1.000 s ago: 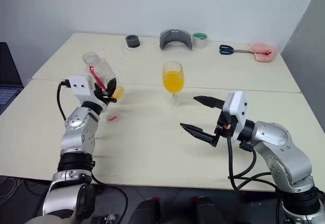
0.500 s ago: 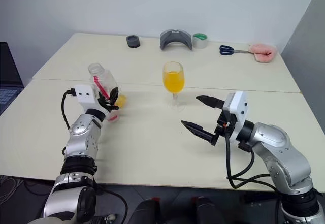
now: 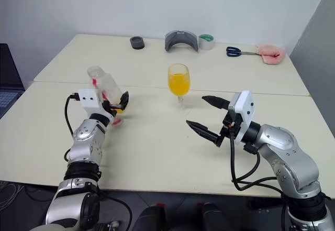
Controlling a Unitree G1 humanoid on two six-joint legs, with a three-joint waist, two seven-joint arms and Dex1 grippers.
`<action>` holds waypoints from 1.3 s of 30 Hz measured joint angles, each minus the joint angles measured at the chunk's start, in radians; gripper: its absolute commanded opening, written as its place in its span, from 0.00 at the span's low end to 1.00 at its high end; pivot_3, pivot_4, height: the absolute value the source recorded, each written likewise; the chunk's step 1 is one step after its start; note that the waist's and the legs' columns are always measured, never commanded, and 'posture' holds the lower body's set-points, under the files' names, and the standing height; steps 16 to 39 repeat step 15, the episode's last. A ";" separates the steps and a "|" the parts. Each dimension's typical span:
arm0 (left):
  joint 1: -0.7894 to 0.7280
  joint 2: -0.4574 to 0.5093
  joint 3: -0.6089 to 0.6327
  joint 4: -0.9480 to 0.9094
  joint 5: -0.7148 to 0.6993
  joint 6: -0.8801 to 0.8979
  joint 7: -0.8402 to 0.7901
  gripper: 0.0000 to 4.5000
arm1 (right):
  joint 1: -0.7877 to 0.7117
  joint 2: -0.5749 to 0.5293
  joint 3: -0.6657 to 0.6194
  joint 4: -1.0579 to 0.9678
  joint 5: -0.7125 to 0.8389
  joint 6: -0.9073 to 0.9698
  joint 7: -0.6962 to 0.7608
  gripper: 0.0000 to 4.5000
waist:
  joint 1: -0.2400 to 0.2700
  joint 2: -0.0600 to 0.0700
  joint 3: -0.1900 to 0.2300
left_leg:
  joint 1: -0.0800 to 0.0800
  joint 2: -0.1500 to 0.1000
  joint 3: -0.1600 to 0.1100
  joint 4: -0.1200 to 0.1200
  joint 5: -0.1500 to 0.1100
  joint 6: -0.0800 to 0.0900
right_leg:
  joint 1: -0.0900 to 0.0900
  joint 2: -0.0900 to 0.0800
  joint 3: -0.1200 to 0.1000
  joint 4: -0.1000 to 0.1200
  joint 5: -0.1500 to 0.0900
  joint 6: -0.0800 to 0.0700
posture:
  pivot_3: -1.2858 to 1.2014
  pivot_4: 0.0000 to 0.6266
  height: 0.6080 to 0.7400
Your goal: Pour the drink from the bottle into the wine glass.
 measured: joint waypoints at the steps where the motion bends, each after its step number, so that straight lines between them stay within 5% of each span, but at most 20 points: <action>1: 0.023 0.000 -0.001 -0.035 -0.001 0.016 0.001 0.99 | 0.009 -0.002 -0.003 -0.009 0.000 0.001 -0.001 1.00 | 0.000 0.000 0.000 | 0.000 0.000 0.000 0.000 0.000 0.000 | 0.000 0.000 0.000 0.000 0.000 0.000 | 0.52 0.24 1.00; 15: 0.512 -0.038 0.008 -0.785 -0.096 0.456 0.113 0.99 | 0.282 0.030 -0.124 -0.116 -0.012 0.060 -0.187 1.00 | 0.000 -0.001 -0.001 | 0.011 0.000 0.000 -0.008 0.000 0.000 | 0.011 -0.001 0.001 -0.006 -0.003 0.005 | 0.52 0.24 1.00; 39: 0.512 -0.038 0.008 -0.785 -0.096 0.456 0.113 0.99 | 0.282 0.030 -0.124 -0.116 -0.012 0.060 -0.187 1.00 | 0.000 -0.001 -0.001 | 0.011 0.000 0.000 -0.008 0.000 0.000 | 0.011 -0.001 0.001 -0.006 -0.003 0.005 | 0.52 0.24 1.00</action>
